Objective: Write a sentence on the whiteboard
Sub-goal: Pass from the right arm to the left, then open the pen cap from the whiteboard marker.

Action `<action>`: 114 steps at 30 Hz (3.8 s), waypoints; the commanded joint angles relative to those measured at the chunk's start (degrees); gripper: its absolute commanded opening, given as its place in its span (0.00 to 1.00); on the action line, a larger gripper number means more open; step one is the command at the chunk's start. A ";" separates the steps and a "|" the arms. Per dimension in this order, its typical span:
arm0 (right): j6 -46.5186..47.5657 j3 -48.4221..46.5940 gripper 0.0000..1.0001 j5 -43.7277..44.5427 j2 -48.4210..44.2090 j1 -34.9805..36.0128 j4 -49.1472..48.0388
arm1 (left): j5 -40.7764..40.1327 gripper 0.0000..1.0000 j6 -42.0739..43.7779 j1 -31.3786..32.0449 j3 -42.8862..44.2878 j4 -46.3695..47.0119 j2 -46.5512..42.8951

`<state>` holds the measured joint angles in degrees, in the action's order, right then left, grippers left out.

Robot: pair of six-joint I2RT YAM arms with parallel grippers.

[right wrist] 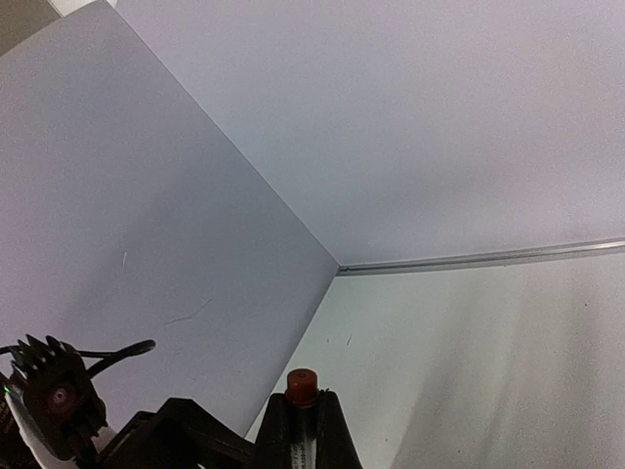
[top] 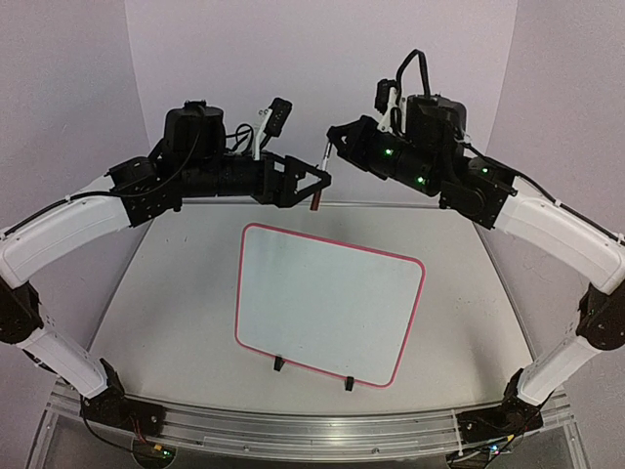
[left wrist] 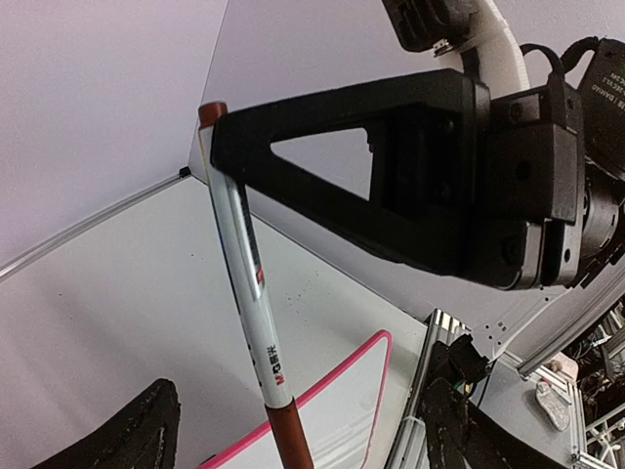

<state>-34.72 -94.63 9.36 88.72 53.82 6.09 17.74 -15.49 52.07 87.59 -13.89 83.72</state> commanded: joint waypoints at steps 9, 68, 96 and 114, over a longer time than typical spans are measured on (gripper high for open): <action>-1.39 0.44 0.00 1.99 -2.36 0.43 -5.64 | 1.39 0.52 -2.54 0.44 -1.35 1.79 1.71; 14.79 -14.78 0.39 -59.05 8.54 -2.91 47.94 | 24.90 0.00 33.36 0.05 8.12 -43.85 2.12; 15.53 -10.92 0.12 -62.10 8.52 -2.88 45.50 | 24.98 0.00 32.73 0.07 7.40 -42.48 2.36; 17.44 -9.29 0.00 -62.51 6.22 -5.59 42.69 | 24.83 0.00 32.66 0.05 3.31 -40.30 1.05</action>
<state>-19.35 -104.86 -52.18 97.27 50.07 51.99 41.92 16.64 52.07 92.20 -57.36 86.72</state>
